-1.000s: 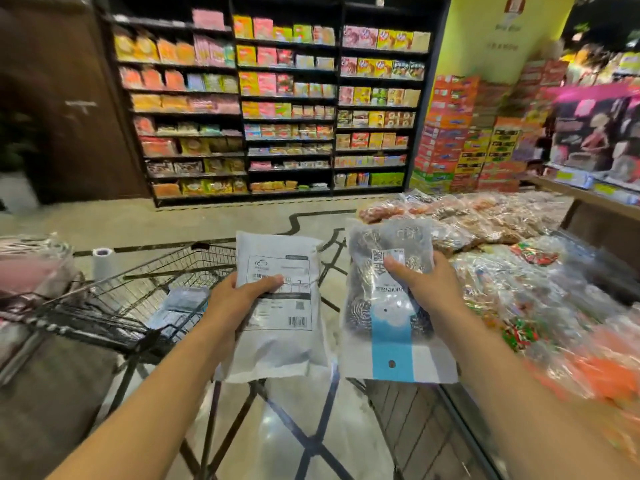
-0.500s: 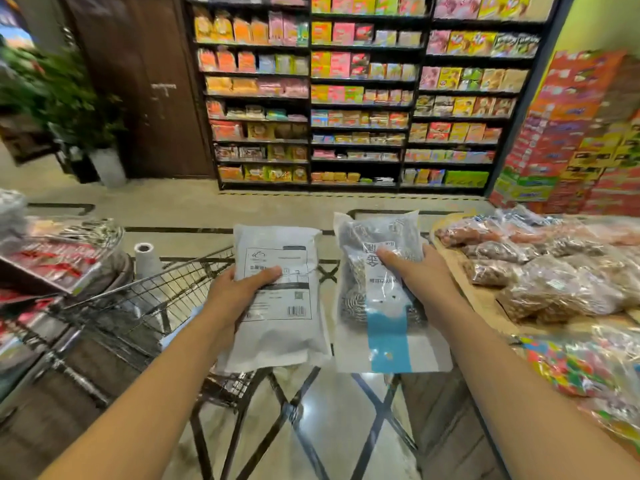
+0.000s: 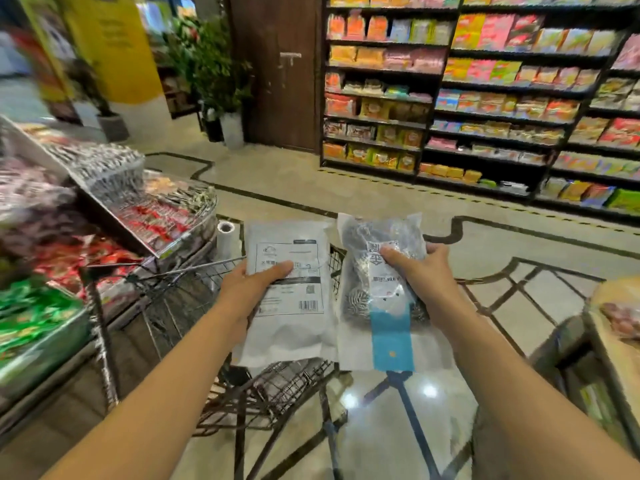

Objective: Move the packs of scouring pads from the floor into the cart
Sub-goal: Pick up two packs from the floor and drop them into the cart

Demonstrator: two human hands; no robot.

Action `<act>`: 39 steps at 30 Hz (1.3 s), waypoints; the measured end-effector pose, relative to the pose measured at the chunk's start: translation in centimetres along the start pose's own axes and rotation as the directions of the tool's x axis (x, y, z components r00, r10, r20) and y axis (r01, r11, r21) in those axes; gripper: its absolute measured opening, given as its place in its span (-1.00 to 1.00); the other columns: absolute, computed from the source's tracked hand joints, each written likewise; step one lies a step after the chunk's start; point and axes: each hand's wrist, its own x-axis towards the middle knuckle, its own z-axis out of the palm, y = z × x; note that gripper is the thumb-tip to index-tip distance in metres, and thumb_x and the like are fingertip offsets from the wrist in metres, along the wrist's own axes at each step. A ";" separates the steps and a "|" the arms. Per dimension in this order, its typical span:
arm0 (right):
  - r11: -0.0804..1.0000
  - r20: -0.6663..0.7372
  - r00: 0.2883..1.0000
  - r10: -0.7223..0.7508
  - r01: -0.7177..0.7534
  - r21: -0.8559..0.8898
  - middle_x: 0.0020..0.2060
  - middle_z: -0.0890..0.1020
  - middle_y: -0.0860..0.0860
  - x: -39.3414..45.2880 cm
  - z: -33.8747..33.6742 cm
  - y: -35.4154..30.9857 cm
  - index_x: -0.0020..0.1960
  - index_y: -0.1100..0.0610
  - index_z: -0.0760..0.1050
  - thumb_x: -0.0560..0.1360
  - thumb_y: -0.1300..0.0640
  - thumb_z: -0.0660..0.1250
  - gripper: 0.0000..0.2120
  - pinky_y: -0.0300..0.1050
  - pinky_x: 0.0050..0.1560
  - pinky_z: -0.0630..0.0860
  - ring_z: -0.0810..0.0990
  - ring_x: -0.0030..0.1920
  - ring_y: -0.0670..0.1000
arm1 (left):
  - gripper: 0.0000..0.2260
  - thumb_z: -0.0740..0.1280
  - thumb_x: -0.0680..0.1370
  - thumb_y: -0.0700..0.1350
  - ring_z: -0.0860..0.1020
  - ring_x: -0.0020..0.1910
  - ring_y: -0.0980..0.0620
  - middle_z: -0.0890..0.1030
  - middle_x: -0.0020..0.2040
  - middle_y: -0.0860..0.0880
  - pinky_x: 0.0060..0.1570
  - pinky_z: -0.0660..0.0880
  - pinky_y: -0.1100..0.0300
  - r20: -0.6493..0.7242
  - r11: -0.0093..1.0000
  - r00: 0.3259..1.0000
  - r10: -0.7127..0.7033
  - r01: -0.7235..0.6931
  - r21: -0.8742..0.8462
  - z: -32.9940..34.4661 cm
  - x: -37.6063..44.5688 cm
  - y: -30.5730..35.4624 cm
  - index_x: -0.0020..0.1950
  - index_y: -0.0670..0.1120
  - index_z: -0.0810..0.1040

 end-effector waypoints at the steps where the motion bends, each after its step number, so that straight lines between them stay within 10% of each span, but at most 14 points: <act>1: 1.000 0.028 1.000 0.002 -0.002 -0.011 0.10 0.61 0.03 1.4 1.3 0.0 0.29 0.04 0.28 0.27 -0.24 0.64 -0.19 0.19 0.15 0.62 0.68 0.06 0.11 | -0.49 0.66 0.34 -0.05 0.75 -0.03 -0.14 0.76 0.04 -0.07 0.08 0.65 -0.18 -0.018 1.000 1.000 -0.010 0.010 0.000 -0.6 1.4 -0.2 0.25 0.00 0.61; 8: 0.987 0.174 0.985 0.022 0.006 -0.161 0.08 0.62 0.06 12.3 11.8 1.9 0.24 -0.01 0.26 0.37 -0.17 0.60 -0.33 0.22 0.12 0.64 0.69 0.03 0.12 | -0.62 0.60 0.43 -0.11 0.75 -0.17 -0.04 0.77 -0.04 -0.05 -0.32 0.65 0.13 -0.166 0.997 0.985 -0.051 0.041 -0.063 -5.6 12.6 -3.0 0.21 -0.05 0.62; 12: 0.979 0.215 0.975 0.063 -0.018 -0.205 -0.01 0.58 -0.04 16.8 17.5 4.1 0.24 0.02 0.27 0.45 -0.06 0.57 -0.42 -0.09 -0.13 0.60 0.64 -0.07 -0.06 | -0.51 0.64 0.37 -0.11 0.74 -0.04 -0.14 0.75 0.05 -0.10 -0.02 0.68 -0.11 -0.274 0.986 0.951 -0.143 0.114 -0.121 -9.2 18.3 -6.7 0.26 -0.06 0.58; 17: 0.952 0.330 0.927 0.180 -0.079 -0.296 0.09 0.62 0.03 20.6 23.5 8.4 0.30 -0.02 0.27 0.39 -0.15 0.58 -0.33 0.20 0.12 0.64 0.68 0.04 0.09 | -0.47 0.66 0.35 -0.07 0.72 0.03 -0.13 0.73 0.09 -0.07 0.06 0.66 -0.14 -0.382 0.969 0.893 -0.239 0.192 -0.156 -13.2 22.5 -11.7 0.26 -0.04 0.57; 27: 0.909 0.393 0.882 0.261 -0.088 -0.407 -0.08 0.51 -0.14 26.2 29.5 16.9 0.32 0.07 0.23 0.51 0.04 0.52 -0.43 -0.42 -0.41 0.44 0.53 -0.19 -0.21 | -0.58 0.61 0.43 -0.11 0.70 -0.01 -0.03 0.72 0.06 0.00 -0.16 0.66 0.08 -0.502 0.927 0.779 -0.375 0.307 -0.216 -14.1 27.8 -20.5 0.23 -0.01 0.57; 39: 0.852 0.521 0.729 0.444 -0.164 -0.497 0.01 0.65 0.00 31.5 34.9 28.0 0.23 -0.04 0.25 0.44 -0.05 0.59 -0.42 0.18 -0.02 0.71 0.74 -0.07 0.09 | -0.49 0.61 0.42 -0.11 0.66 0.08 -0.03 0.67 0.08 0.04 0.14 0.61 -0.07 -0.624 0.868 0.617 -0.479 0.437 -0.235 -10.8 34.2 -29.2 0.31 -0.07 0.51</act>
